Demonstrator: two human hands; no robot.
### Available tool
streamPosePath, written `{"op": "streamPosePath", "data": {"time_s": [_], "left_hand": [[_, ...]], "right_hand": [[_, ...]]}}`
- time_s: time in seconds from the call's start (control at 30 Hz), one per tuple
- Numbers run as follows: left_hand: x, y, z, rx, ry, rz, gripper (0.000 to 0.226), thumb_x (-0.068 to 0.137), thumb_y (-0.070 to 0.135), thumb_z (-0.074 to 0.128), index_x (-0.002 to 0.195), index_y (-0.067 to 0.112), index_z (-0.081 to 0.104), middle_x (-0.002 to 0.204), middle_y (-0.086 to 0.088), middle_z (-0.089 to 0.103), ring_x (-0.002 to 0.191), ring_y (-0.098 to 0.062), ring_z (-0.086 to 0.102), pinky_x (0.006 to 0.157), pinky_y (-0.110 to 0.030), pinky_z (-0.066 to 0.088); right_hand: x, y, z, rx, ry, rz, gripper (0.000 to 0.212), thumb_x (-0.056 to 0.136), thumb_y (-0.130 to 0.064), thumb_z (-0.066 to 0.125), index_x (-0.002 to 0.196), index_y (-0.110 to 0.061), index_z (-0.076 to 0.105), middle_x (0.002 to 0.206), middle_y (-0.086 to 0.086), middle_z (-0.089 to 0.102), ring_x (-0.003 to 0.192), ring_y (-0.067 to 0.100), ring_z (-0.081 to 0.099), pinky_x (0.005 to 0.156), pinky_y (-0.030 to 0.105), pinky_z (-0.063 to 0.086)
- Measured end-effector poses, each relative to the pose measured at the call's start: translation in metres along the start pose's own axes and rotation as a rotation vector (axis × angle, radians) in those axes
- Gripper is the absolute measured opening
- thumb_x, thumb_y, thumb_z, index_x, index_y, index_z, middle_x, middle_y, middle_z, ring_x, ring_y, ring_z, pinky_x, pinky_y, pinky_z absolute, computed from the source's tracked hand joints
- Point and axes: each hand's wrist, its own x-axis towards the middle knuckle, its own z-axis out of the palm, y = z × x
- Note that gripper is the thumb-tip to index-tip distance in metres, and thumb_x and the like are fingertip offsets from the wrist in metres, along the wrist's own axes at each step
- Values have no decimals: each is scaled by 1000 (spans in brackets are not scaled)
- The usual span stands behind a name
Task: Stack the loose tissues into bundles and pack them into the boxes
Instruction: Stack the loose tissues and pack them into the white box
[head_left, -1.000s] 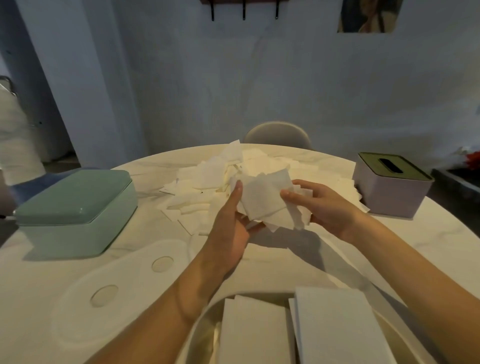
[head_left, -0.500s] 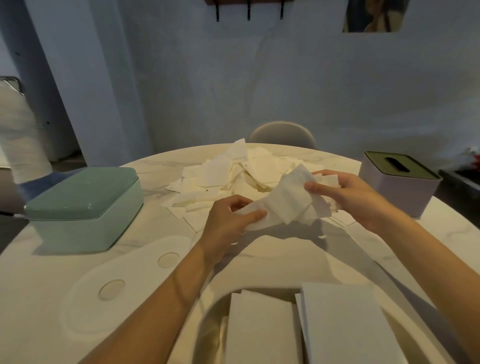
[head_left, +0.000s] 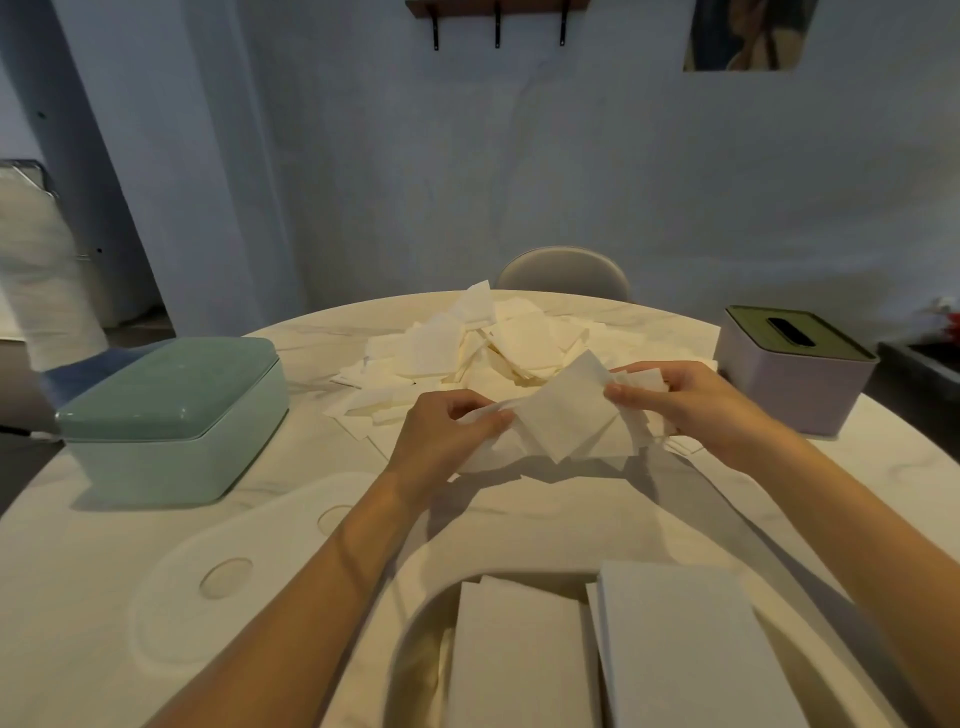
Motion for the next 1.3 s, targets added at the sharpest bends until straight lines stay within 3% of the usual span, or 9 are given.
{"op": "streamPosePath", "data": {"time_s": [0.2,0.37,0.57,0.73,0.83,0.9,1.03,1.13,1.3], "left_hand": [[0,-1,2,101,29,57,14,94,33,74,107,28,74,101,14,71,94,-10,66,82,-22,56],[-3,-3,6,141,-4,96,5,94,40,72,92,36,74,87,24,70,87,4,63,76,-18,52],[-1,-5,2,108,62,21,12,96,36,70,92,26,72,91,13,70,90,-8,63,84,-34,55],[-2,2,-9,-163,107,-119,14,96,26,72,109,24,68,115,1,67,102,-22,62,99,-46,55],[-1,4,-15,-266,60,-140,42,91,21,77,126,36,60,129,2,61,112,-29,60,93,-54,59],[-2,6,-17,-322,24,-133,49,91,16,76,128,43,57,128,2,61,110,-30,62,83,-57,62],[-4,9,-15,-317,13,-113,31,97,23,69,119,44,66,127,3,65,109,-24,63,97,-50,58],[-5,11,-9,-264,22,-94,20,101,35,65,117,46,66,133,6,62,116,-22,61,97,-44,57],[-4,10,-3,-265,-49,-42,21,95,37,71,116,36,68,117,14,68,106,-13,67,72,-19,57]], "right_hand": [[-1,-2,12,-131,48,-81,31,93,-38,69,124,-40,69,133,-11,56,121,19,50,89,35,49],[-1,-1,23,-93,60,-91,12,97,-33,66,105,-38,72,117,-11,62,107,19,55,69,24,51],[2,3,23,118,99,131,13,96,-22,68,108,-26,71,125,-2,59,116,24,49,88,40,41],[4,11,13,114,236,133,14,102,-16,58,102,-9,71,107,4,63,104,24,52,92,42,44],[10,15,6,60,313,82,27,102,-18,47,84,-6,63,83,8,56,82,25,46,69,34,40],[10,12,4,45,302,71,30,103,-21,44,77,-12,58,78,7,54,76,21,44,65,31,35],[1,1,10,-40,127,-31,32,106,-28,48,82,-14,65,85,3,62,80,20,52,74,31,41],[-5,-9,23,-197,24,-150,26,106,-35,49,101,-27,73,109,-9,69,100,14,60,92,32,45],[-14,-20,40,-356,-30,-357,35,89,-54,60,120,-39,66,114,-30,60,95,1,60,74,7,44]]}}
